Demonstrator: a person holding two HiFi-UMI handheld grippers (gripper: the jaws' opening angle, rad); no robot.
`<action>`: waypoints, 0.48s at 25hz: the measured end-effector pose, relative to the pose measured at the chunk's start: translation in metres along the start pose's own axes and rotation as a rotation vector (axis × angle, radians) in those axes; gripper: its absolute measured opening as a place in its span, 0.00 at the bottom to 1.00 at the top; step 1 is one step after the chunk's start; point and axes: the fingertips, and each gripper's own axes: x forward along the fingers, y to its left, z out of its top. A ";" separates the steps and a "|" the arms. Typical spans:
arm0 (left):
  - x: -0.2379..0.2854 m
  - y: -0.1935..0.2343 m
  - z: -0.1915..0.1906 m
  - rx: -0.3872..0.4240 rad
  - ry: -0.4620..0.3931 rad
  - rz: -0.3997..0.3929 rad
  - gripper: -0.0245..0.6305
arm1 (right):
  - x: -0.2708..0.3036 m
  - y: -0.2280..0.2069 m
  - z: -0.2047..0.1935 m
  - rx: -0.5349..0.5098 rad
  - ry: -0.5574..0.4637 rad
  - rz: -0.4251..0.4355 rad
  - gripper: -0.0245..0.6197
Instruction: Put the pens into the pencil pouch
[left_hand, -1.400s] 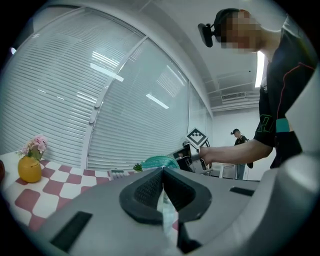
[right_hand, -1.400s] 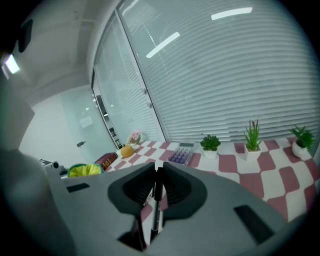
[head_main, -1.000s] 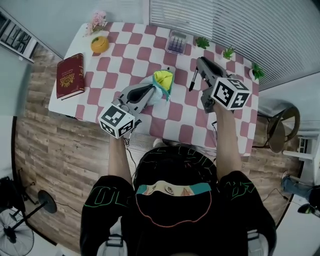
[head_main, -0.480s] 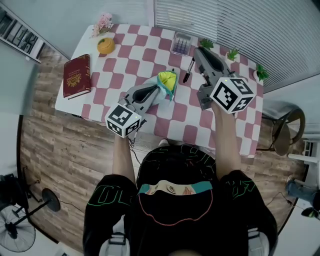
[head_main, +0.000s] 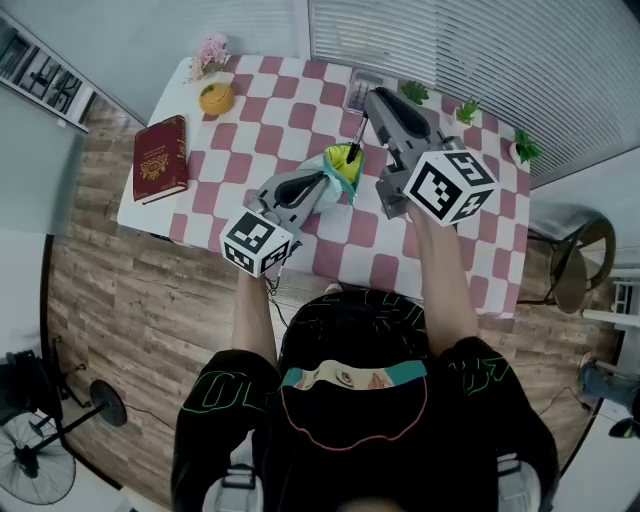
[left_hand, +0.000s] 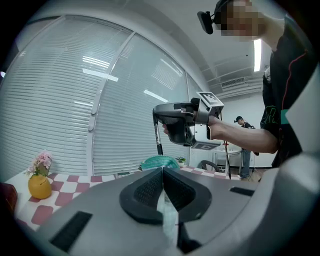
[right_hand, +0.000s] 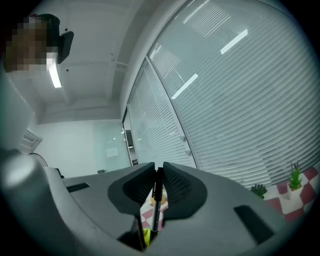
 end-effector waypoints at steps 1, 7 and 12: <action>0.000 0.000 0.001 -0.001 -0.004 0.000 0.04 | 0.001 0.002 -0.001 0.000 0.002 0.005 0.13; 0.004 -0.001 0.007 -0.018 -0.033 -0.006 0.04 | 0.008 0.011 -0.009 -0.004 0.007 0.018 0.13; 0.002 -0.001 0.015 -0.057 -0.090 0.004 0.04 | 0.008 0.014 -0.022 -0.008 0.015 0.012 0.13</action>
